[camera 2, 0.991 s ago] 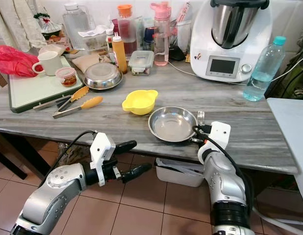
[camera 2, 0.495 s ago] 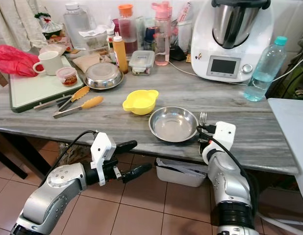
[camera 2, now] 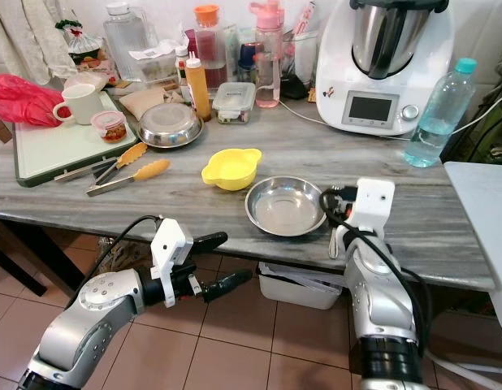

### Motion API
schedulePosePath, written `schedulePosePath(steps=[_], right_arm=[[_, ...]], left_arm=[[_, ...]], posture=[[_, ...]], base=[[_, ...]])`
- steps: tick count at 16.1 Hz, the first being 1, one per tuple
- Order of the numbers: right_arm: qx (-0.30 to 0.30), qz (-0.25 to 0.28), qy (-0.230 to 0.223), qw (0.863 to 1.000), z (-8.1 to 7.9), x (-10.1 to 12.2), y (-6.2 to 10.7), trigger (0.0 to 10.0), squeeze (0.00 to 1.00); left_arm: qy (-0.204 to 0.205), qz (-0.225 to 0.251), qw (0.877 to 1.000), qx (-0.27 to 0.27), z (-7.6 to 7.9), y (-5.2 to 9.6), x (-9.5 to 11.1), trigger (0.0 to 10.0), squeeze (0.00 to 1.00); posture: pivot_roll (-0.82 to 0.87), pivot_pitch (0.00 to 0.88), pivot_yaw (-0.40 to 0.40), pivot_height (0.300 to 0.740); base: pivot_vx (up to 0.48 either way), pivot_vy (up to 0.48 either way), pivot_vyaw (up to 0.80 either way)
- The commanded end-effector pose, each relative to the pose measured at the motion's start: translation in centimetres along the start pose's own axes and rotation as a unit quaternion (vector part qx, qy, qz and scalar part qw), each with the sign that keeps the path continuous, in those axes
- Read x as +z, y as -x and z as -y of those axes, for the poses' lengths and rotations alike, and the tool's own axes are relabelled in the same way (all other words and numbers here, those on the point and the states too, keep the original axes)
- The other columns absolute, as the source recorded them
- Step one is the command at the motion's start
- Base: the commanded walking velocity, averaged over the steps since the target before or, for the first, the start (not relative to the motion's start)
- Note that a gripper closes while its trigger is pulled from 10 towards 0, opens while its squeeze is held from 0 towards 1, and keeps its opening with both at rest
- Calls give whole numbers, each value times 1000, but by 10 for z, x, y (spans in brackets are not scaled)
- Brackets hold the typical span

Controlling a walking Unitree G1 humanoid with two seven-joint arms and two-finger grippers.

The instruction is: Setting the table

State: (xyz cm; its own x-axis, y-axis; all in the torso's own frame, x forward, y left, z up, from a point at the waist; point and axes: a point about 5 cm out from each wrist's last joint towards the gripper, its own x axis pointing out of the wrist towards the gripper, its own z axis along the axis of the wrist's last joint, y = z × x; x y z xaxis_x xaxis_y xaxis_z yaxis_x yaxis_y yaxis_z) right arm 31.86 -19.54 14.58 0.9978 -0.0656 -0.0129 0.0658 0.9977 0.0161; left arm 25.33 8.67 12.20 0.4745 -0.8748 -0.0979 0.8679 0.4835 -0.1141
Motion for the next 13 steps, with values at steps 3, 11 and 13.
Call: schedulePosePath(steps=[3, 11, 13], right_arm=[[2, 104, 72, 992, -7, 35, 11, 10000, 1000], [-2, 128, 186, 974, -13, 21, 49, 10000, 1000], [1, 117, 179, 977, -10, 18, 50, 10000, 1000]], left_arm=[[-9, 14, 999, 28, -7, 3, 8, 10000, 0], [-6, 74, 971, 227, -24, 9, 10, 10000, 0], [-14, 80, 949, 305, -35, 20, 6, 10000, 0]], posture=[[-76, 0, 42, 740], [-77, 0, 17, 740], [-80, 0, 10, 740]], base=[[0, 0, 0], [0, 0, 0], [0, 0, 0]])
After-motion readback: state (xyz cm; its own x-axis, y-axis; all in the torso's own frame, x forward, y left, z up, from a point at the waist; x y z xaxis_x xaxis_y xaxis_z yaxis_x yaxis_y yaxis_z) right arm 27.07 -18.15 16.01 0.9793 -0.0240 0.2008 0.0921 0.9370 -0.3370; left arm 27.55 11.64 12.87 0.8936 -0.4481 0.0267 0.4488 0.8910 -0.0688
